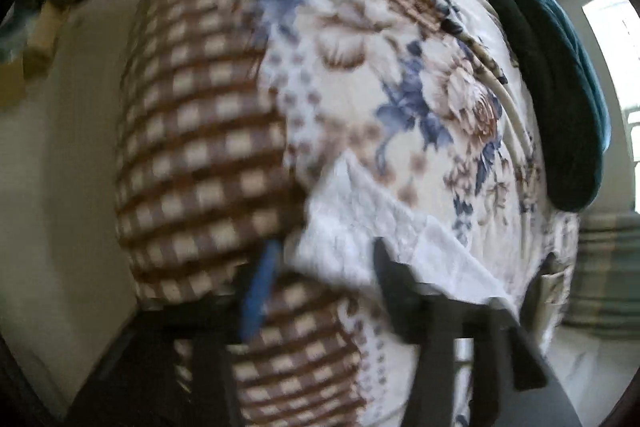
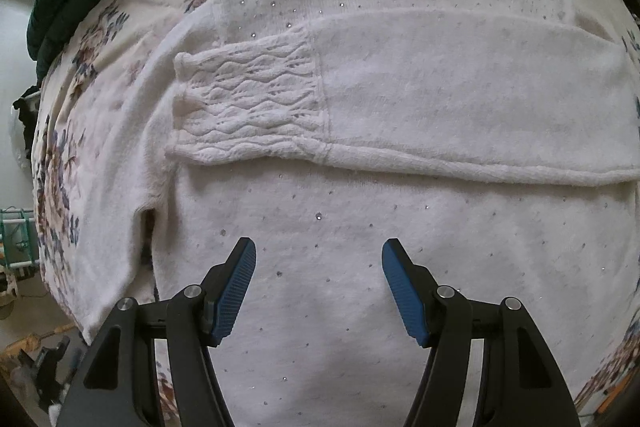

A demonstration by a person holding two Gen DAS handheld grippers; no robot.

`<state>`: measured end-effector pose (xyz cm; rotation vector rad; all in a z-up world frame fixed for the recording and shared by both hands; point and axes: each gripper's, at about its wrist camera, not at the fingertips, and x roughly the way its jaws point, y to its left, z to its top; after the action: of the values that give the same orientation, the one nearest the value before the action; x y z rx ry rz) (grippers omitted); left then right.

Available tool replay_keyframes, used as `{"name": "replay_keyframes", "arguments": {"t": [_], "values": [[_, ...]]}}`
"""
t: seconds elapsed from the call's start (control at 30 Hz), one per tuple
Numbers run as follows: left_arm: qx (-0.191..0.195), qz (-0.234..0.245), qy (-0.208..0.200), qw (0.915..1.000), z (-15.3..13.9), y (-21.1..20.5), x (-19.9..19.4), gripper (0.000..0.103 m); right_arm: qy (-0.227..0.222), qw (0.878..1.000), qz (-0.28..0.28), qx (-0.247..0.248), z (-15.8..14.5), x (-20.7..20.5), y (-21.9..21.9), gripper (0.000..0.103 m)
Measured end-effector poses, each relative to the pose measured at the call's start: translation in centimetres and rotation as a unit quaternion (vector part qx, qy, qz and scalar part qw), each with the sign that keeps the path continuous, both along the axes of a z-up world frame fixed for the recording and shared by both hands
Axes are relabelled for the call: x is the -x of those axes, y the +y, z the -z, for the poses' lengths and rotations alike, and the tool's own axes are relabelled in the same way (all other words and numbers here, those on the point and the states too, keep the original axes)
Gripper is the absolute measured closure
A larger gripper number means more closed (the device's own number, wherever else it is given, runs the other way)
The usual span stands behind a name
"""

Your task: Fold small clothes

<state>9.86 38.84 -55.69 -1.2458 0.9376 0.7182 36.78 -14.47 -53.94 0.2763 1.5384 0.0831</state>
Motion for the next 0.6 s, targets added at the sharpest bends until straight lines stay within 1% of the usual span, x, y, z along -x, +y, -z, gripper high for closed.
{"name": "replay_keyframes", "arguments": {"t": [0.07,0.13,0.23,0.27,0.3,0.33,0.37,0.4,0.43,0.47,0.53,0.57,0.6], "values": [[0.041,-0.016,-0.023,0.9988,1.2,-1.5,0.1,0.045,0.000,1.000,-0.001,0.003,0.1,0.1,0.1,0.035],[0.067,-0.029,-0.031,0.9968,2.3,-2.4,-0.2,0.045,0.001,1.000,0.001,0.005,0.3,0.1,0.0,0.035],[0.088,-0.052,-0.044,0.9938,4.8,-2.4,-2.5,0.045,-0.001,1.000,0.011,0.020,0.4,0.1,-0.4,0.035],[0.086,-0.055,-0.044,0.9938,5.1,-2.3,-3.0,0.045,-0.004,0.999,0.014,0.036,0.4,0.0,-0.6,0.032],[0.078,-0.058,-0.035,0.9947,5.3,-2.0,-3.7,0.045,-0.008,0.998,0.015,0.057,0.3,-0.1,-0.8,0.028],[0.065,-0.060,-0.028,0.9957,5.4,-1.6,-4.6,0.045,-0.015,0.997,0.018,0.079,0.1,-0.2,-1.1,0.022],[0.053,-0.062,-0.019,0.9965,5.4,-1.3,-5.0,0.048,-0.023,0.994,0.022,0.104,0.0,-0.3,-1.4,0.020],[0.039,-0.066,-0.009,0.9970,5.3,-1.1,-5.5,0.052,-0.027,0.993,0.026,0.115,-0.2,-0.3,-1.8,0.020],[0.023,-0.071,-0.004,0.9972,5.0,-0.9,-5.7,0.064,-0.030,0.992,0.029,0.122,-0.2,-0.4,-2.2,0.020],[-0.002,-0.068,0.009,0.9977,4.4,-0.8,-6.4,0.095,-0.030,0.991,0.032,0.125,-0.2,-0.5,-2.5,0.020],[-0.030,-0.054,0.016,0.9980,3.1,-0.8,-7.4,0.095,-0.031,0.990,0.038,0.134,-0.2,-0.7,-3.4,0.020],[-0.062,-0.041,0.019,0.9971,1.7,-1.1,-8.2,0.095,-0.031,0.989,0.039,0.142,-0.1,-0.8,-3.9,0.020],[-0.083,-0.027,0.023,0.9959,0.6,-1.5,-8.9,0.095,-0.032,0.987,0.040,0.151,-0.1,-1.0,-4.3,0.020]]}}
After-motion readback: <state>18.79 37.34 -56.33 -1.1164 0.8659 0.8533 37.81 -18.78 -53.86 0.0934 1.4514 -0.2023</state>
